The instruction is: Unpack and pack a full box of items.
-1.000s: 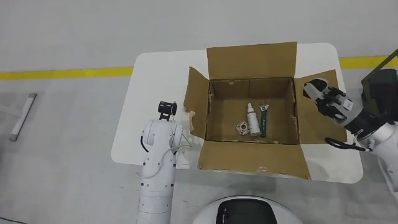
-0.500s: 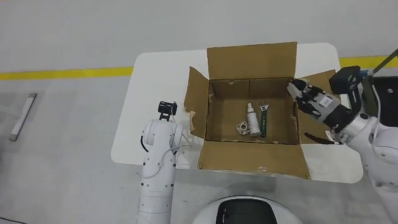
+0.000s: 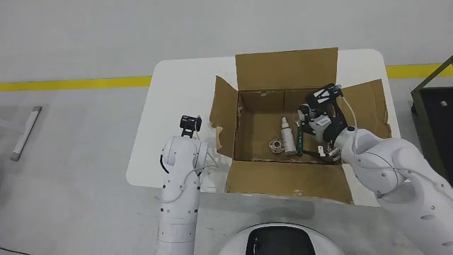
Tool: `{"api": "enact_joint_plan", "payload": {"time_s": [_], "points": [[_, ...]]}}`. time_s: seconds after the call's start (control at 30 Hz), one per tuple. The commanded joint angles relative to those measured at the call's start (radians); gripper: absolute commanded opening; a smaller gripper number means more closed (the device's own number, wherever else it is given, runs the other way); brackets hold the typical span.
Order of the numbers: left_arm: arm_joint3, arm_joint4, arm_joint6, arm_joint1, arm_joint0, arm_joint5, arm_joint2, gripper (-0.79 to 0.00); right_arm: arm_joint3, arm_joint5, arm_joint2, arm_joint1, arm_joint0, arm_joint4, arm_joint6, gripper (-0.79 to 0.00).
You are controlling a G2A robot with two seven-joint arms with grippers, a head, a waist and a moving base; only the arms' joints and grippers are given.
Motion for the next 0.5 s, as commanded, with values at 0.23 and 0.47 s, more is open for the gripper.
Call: {"api": "enact_joint_plan", "payload": {"time_s": [0.23, 0.47], "points": [[0.000, 0.000, 0.000, 0.000, 0.000, 0.000, 0.000, 0.000, 0.000, 0.000, 0.000, 0.000, 0.000, 0.000, 0.000, -0.785], [0.000, 0.000, 0.000, 0.000, 0.000, 0.000, 0.000, 0.000, 0.048, 0.195, -0.126, -0.020, 0.058, -0.207, 0.094, -0.785]]}}
